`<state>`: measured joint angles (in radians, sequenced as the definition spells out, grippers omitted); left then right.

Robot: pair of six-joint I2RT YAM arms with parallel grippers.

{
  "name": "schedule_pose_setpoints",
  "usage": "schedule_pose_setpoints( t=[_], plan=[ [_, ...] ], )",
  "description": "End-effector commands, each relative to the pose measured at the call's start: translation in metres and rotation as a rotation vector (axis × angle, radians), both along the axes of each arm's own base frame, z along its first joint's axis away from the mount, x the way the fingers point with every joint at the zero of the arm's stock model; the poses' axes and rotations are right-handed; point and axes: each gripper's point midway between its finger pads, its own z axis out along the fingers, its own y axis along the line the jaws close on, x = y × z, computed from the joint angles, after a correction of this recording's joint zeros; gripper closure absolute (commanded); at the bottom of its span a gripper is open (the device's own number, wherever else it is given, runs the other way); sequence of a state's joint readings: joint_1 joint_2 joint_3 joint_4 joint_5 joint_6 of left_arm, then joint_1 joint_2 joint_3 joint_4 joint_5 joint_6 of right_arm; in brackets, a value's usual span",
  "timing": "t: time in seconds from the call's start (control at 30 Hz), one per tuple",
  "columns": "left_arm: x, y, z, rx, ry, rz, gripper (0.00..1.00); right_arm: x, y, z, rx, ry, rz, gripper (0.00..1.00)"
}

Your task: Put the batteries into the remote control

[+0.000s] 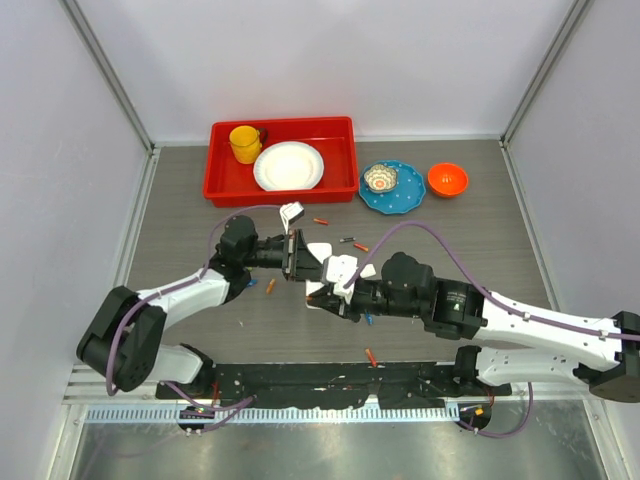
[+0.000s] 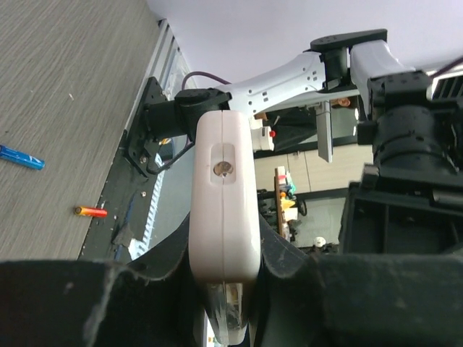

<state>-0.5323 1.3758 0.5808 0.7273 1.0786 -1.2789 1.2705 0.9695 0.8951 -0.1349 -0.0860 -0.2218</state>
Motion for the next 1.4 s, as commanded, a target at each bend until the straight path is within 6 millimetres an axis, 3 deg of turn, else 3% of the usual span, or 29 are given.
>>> schedule_pose_setpoints(
  t=[0.0, 0.2, 0.4, 0.73, 1.37],
  plan=[
    [-0.016, 0.005, 0.024, -0.048, -0.159, -0.051, 1.0, -0.014, 0.005, 0.016, 0.022, 0.077, 0.101, 0.99],
    [-0.023, 0.008, 0.021, -0.019, -0.174, -0.066, 1.0, -0.015, 0.012, 0.001, -0.034, 0.096, 0.122, 0.99],
    [-0.025, 0.008, 0.019, -0.009, -0.156, -0.074, 1.0, -0.014, 0.008, 0.001, -0.011, 0.014, 0.144, 0.99],
    [-0.029, 0.004, 0.025, -0.018, -0.144, -0.092, 1.0, -0.012, 0.014, -0.024, -0.089, 0.007, 0.162, 0.99],
    [-0.038, 0.006, 0.023, -0.019, -0.145, -0.11, 1.0, -0.004, 0.023, -0.039, -0.137, -0.032, 0.166, 0.99]
  ],
)
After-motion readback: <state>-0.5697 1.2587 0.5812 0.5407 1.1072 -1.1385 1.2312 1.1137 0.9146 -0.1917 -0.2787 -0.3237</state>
